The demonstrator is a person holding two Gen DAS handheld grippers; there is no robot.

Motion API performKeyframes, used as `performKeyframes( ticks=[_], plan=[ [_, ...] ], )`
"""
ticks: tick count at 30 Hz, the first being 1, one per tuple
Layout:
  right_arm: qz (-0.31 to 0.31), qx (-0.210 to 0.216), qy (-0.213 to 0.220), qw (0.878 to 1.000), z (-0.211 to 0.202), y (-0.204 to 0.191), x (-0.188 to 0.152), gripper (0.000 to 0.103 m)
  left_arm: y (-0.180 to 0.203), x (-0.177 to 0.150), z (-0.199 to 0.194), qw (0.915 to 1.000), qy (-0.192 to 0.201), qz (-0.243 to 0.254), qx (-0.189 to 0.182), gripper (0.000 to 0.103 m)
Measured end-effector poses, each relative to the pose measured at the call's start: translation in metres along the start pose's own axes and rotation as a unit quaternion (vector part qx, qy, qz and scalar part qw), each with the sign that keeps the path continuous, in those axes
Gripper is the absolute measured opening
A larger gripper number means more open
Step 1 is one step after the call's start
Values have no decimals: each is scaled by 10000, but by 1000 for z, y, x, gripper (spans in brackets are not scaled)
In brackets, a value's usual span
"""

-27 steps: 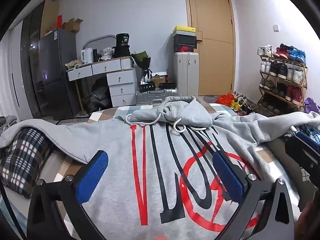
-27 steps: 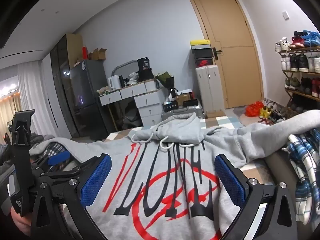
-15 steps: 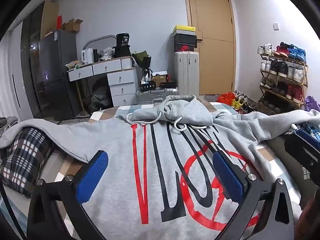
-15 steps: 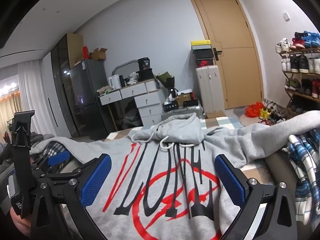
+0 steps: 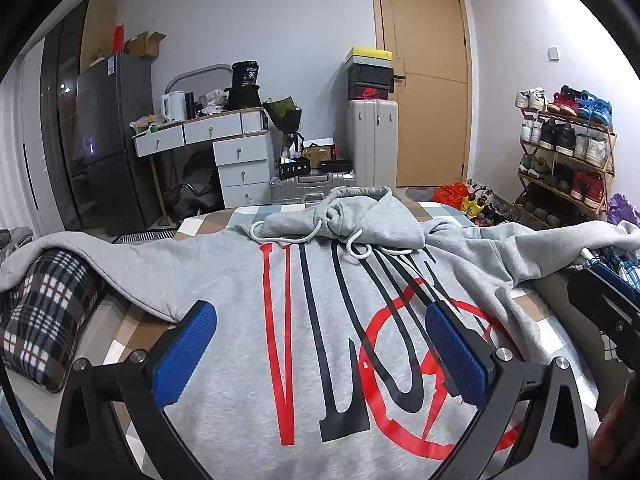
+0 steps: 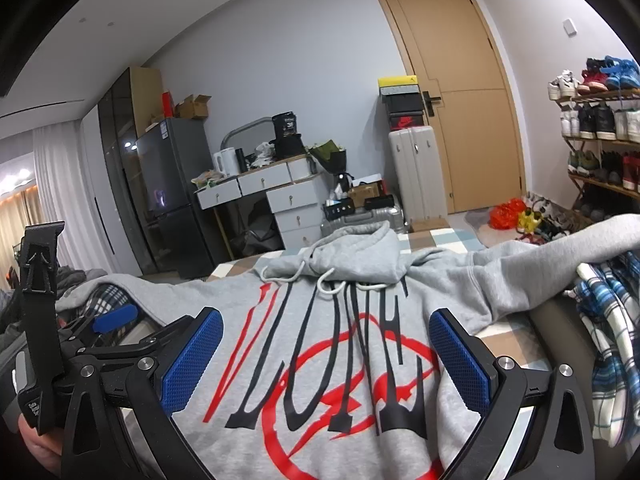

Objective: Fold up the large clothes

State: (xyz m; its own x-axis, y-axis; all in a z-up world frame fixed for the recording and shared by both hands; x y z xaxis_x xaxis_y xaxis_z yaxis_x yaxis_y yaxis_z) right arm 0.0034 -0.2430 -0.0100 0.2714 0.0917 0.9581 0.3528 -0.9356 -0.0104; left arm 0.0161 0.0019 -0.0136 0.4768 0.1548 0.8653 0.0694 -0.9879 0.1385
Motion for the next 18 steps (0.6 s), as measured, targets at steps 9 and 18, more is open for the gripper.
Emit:
performKeyframes(
  ticks=[9, 18],
  plan=[
    [9, -9, 9, 10000, -1, 1, -1, 103, -3, 2, -1, 10000, 18, -15, 36, 102],
    [12, -15, 16, 10000, -1, 1, -1, 103, -6, 4, -4, 9999, 94, -39, 54, 102]
  ],
)
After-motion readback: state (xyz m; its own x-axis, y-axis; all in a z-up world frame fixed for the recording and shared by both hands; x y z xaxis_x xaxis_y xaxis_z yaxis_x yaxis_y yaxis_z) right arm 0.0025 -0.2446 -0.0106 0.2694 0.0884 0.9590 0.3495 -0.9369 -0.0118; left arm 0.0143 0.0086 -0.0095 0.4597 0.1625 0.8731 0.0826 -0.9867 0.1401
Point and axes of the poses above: each gripper's, at about its wrist camera, not at the fingertips, and z roughly the way its jaws point, y to its right, x to its top, the point moved 2 cm from there along z, roughly the way its jaws point, and after that the axes turned 11 degrees about -z, right-handed, at the moved point
